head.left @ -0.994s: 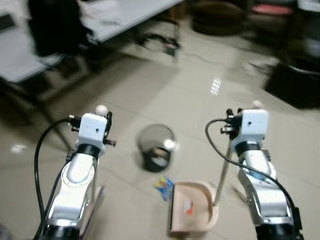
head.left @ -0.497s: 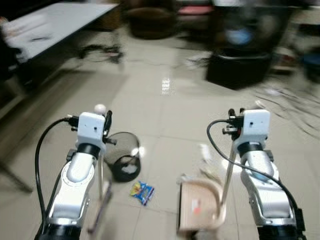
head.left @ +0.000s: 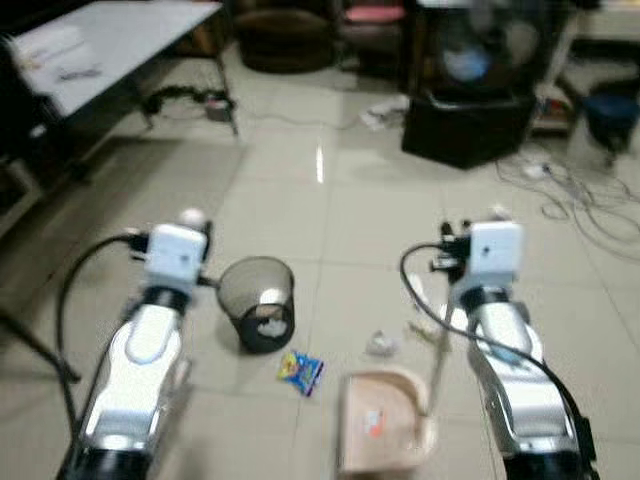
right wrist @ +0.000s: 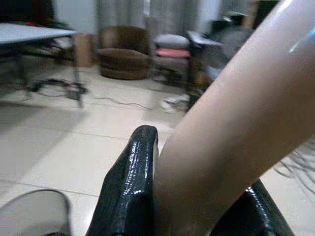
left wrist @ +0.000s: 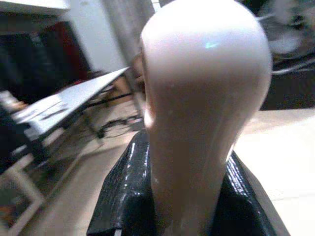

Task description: Sweep floor

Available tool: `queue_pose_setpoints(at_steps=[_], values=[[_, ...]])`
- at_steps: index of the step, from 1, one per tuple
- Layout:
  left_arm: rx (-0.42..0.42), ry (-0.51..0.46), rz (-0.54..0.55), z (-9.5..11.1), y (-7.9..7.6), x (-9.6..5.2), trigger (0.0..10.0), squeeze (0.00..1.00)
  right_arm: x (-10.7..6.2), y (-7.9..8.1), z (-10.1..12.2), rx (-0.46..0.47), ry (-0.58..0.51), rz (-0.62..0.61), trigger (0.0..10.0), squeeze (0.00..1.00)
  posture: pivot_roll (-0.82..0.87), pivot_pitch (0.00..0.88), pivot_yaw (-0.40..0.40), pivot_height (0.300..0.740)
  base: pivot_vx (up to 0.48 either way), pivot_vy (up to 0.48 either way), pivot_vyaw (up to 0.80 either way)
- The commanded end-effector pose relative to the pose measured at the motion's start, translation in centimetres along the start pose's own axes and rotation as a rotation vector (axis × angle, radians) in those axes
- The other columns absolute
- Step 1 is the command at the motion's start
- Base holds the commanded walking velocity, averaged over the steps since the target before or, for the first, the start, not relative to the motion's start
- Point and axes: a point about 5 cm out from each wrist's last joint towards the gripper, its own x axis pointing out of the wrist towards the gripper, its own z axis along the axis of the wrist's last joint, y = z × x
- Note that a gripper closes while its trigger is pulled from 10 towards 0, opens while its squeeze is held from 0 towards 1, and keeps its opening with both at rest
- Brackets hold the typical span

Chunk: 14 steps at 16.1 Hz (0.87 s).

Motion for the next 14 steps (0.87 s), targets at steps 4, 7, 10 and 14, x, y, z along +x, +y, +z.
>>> queue_pose_setpoints(at_steps=[4, 7, 10, 14], values=[[-0.023, 0.001, -0.052, 0.3, -1.6, 0.2, 10.0, 0.0, 0.8, -1.1, 1.1, -0.06, -0.053, -0.01, 10.0, 0.0, -0.04, 0.024, 0.069, 0.74, 0.0, 0.0, 0.0], [-0.022, -0.009, -0.054, 0.3, -1.7, 0.2, 10.0, 0.0, 1.2, -1.0, 1.0, -0.128, -0.043, 0.018, 10.0, 0.0, -0.04, 0.04, 0.068, 0.74, 0.082, 0.0, 0.0], [-0.033, -0.014, -0.052, 0.6, -1.9, 0.5, 10.0, 0.0, 1.2, -0.8, 0.9, -0.128, -0.039, 0.025, 10.0, 0.0, -0.04, 0.043, 0.069, 0.74, 0.296, 0.0, 0.66], [-0.039, -0.02, -0.059, 0.7, -2.2, 0.7, 10.0, 0.0, 1.2, -1.2, 0.9, -0.123, -0.047, 0.006, 10.0, 0.0, -0.04, 0.048, 0.072, 0.74, 0.295, 0.0, 0.12]])
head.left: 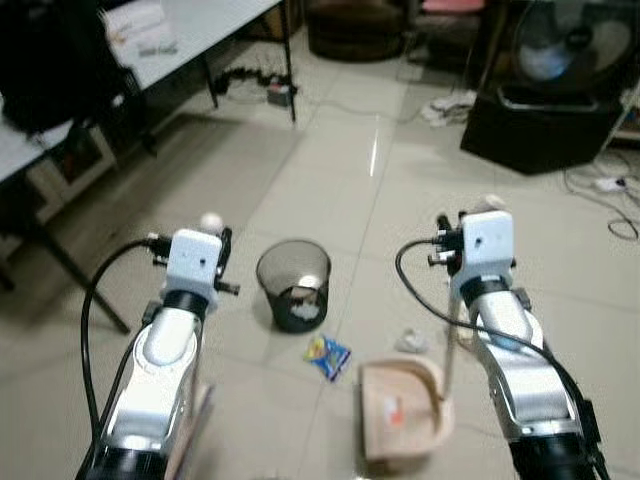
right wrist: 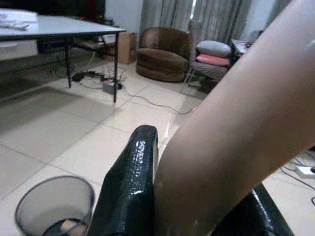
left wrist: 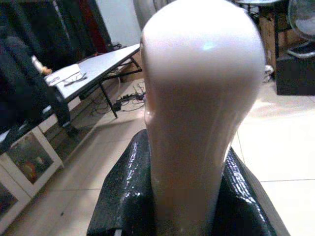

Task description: Sweep floor

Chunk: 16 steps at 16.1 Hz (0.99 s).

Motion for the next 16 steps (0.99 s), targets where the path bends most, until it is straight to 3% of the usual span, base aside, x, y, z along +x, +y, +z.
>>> queue_pose_setpoints(at_steps=[1, 16], values=[[0.009, -0.047, -0.005, 1.07, -0.06, 0.57, 10.0, 0.0, 0.26, -0.78, 0.75, -0.02, -0.038, -0.022, 10.0, 0.0, -0.04, 0.048, 0.072, 0.74, 0.296, 0.0, 0.0], [0.001, -0.041, -0.003, 0.98, 0.0, 0.29, 10.0, 0.0, 0.48, -0.61, 0.72, -0.046, -0.048, -0.005, 10.0, 0.0, -0.04, 0.051, 0.068, 0.74, 0.315, 0.0, 0.0]])
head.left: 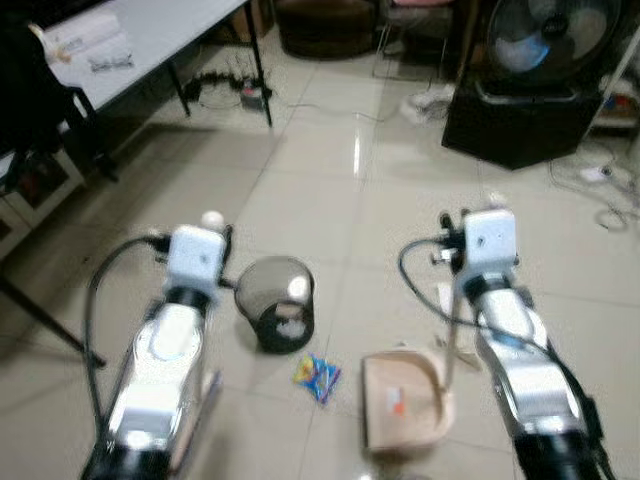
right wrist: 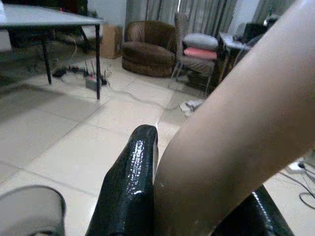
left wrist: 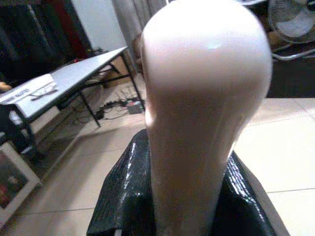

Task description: Sweep floor

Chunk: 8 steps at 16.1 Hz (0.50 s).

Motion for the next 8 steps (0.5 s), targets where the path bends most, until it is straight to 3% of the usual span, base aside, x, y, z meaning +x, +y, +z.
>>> queue_pose_setpoints(at_steps=[1, 5, 8], values=[[0.022, -0.026, 0.026, 0.61, 0.92, 0.06, 10.0, 0.0, 0.39, 0.19, 1.39, -0.014, -0.064, 0.006, 10.0, 0.0, -0.03, 0.052, 0.068, 0.74, 0.319, 0.0, 0.0], [0.024, -0.032, 0.02, 0.74, 0.96, 0.19, 10.0, 0.0, 0.46, 0.25, 1.42, -0.013, -0.067, 0.003, 10.0, 0.0, -0.03, 0.051, 0.075, 0.74, 0.355, 0.0, 0.55], [0.023, -0.033, 0.019, 0.78, 0.96, 0.2, 10.0, 0.0, 0.37, 0.07, 1.25, 0.013, -0.063, -0.009, 10.0, 0.0, -0.03, 0.05, 0.075, 0.74, 0.371, 0.0, 0.0]])
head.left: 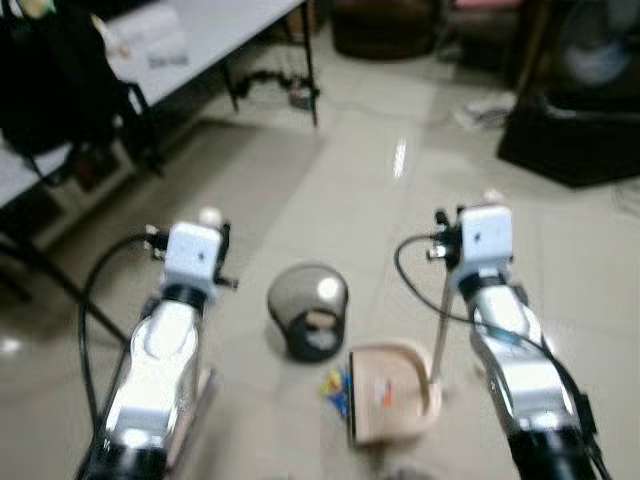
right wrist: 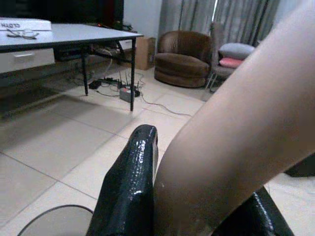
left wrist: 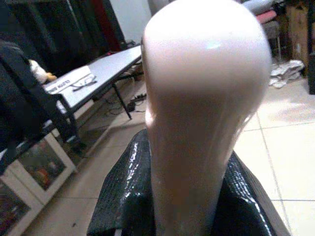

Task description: Sweep floor

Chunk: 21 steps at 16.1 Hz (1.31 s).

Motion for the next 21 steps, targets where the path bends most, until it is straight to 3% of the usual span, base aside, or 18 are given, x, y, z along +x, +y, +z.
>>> queue_pose_setpoints(at_steps=[1, 6, 12, 13, 16, 21], values=[[0.016, -0.031, 0.01, 0.7, 0.6, 0.1, 10.0, 0.0, 0.2, -0.3, 0.9, -0.02, -0.048, -0.009, 10.0, 0.0, -0.03, 0.049, 0.075, 0.74, 0.368, 0.0, 0.0], [0.007, -0.016, -0.001, 0.2, 0.2, 0.1, 10.0, 0.0, 0.4, -0.5, 0.5, -0.022, -0.035, -0.019, 10.0, 0.0, -0.03, 0.054, 0.076, 0.74, 0.199, 0.0, 0.0], [0.036, -0.036, 0.072, -0.4, 1.0, 1.2, 10.0, 0.0, 2.4, -1.1, 0.4, -0.031, -0.096, -0.012, 10.0, 0.0, 0.0, 0.122, 0.1, 0.74, 0.0, 0.0, 0.0], [0.017, -0.035, 0.054, -0.4, 0.5, 1.4, 10.0, 0.0, 3.3, -0.8, 0.2, -0.061, -0.103, 0.006, 10.0, 0.0, 0.01, 0.157, 0.114, 0.74, 0.0, 0.0, 0.0], [-0.031, -0.049, 0.042, -0.9, -0.2, 1.0, 10.0, 0.0, 4.0, -0.6, 0.2, -0.158, -0.135, 0.028, 10.0, 0.0, 0.02, 0.226, 0.133, 0.74, 0.0, 0.0, 0.0], [-0.083, -0.077, 0.075, -0.8, -0.3, 1.6, 10.0, 0.0, 5.5, -0.3, 2.0, -0.272, -0.236, 0.081, 10.0, 0.0, 0.02, 0.307, 0.137, 0.74, 0.0, 0.0, 0.0]])
